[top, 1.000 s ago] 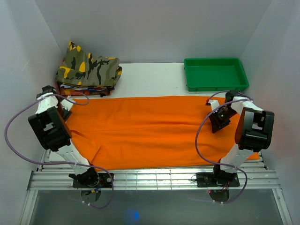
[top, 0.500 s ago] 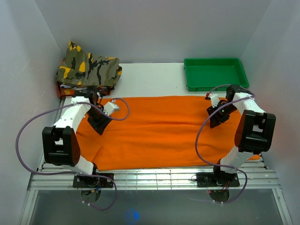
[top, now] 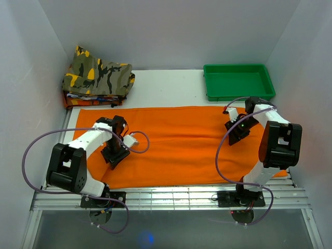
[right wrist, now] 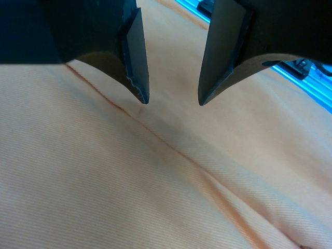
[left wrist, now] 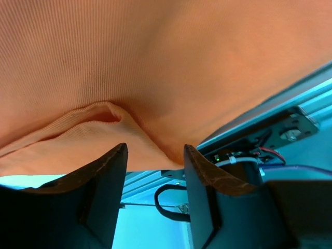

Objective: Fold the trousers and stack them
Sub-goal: Flatten the trousers out

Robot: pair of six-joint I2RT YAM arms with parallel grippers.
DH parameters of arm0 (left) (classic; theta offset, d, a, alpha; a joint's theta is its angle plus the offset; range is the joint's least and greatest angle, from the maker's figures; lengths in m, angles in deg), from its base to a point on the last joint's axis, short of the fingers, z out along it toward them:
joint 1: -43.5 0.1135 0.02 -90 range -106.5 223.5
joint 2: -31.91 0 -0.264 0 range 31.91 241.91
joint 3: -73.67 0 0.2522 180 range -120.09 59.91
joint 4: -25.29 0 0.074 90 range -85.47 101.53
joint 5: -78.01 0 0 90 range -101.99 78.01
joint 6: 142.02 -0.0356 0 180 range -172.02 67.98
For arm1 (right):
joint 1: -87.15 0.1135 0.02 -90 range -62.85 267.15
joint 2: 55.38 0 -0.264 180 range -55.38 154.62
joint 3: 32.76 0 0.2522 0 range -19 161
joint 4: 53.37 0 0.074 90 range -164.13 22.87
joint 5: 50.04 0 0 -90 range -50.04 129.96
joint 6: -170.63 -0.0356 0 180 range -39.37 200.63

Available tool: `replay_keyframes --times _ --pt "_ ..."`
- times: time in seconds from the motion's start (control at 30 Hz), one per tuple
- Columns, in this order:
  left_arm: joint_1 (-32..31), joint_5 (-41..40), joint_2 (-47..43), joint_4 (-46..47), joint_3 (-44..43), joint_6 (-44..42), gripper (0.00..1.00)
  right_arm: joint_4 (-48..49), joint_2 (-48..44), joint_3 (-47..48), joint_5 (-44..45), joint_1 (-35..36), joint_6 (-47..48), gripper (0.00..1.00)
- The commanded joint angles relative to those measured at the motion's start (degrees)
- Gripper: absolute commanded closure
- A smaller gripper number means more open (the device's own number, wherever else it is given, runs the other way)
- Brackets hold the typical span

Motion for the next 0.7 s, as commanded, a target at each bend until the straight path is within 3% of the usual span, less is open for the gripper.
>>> replay_keyframes --times 0.0,0.1,0.2,0.3,0.33,0.37,0.43,0.53,0.67 --pt "-0.36 -6.15 0.24 5.21 2.88 4.51 0.43 1.88 0.94 -1.12 0.52 0.28 -0.59 0.51" --pt "-0.36 -9.75 2.26 7.68 3.76 7.06 0.46 4.16 1.82 -2.7 2.36 0.37 -0.77 0.52" --pt "-0.36 -13.54 2.53 9.09 4.99 9.08 0.58 6.27 1.91 -4.11 4.56 0.37 -0.33 0.53" --pt "-0.28 -16.61 0.08 9.54 7.01 10.05 0.78 8.29 1.38 -6.13 6.58 0.37 0.03 0.54" --pt "0.33 -17.23 -0.62 9.62 8.15 10.23 0.91 8.65 1.38 -6.83 7.02 0.37 0.11 0.55" --pt "0.86 -18.54 -1.41 9.62 8.68 10.32 0.97 9.26 1.47 -7.1 7.38 0.29 0.03 0.55" --pt "2.96 -20.04 -3.35 10.06 9.56 9.71 1.0 9.79 1.56 -7.89 8.17 0.29 -0.24 0.57" --pt "11.91 -22.33 -5.55 11.38 9.48 5.32 1.0 10.14 1.38 -8.24 8.96 0.29 -0.59 0.57" --pt "28.59 -24.79 -8.36 16.11 8.95 -3.29 1.0 10.23 1.12 -8.33 9.67 0.2 -0.68 0.57"
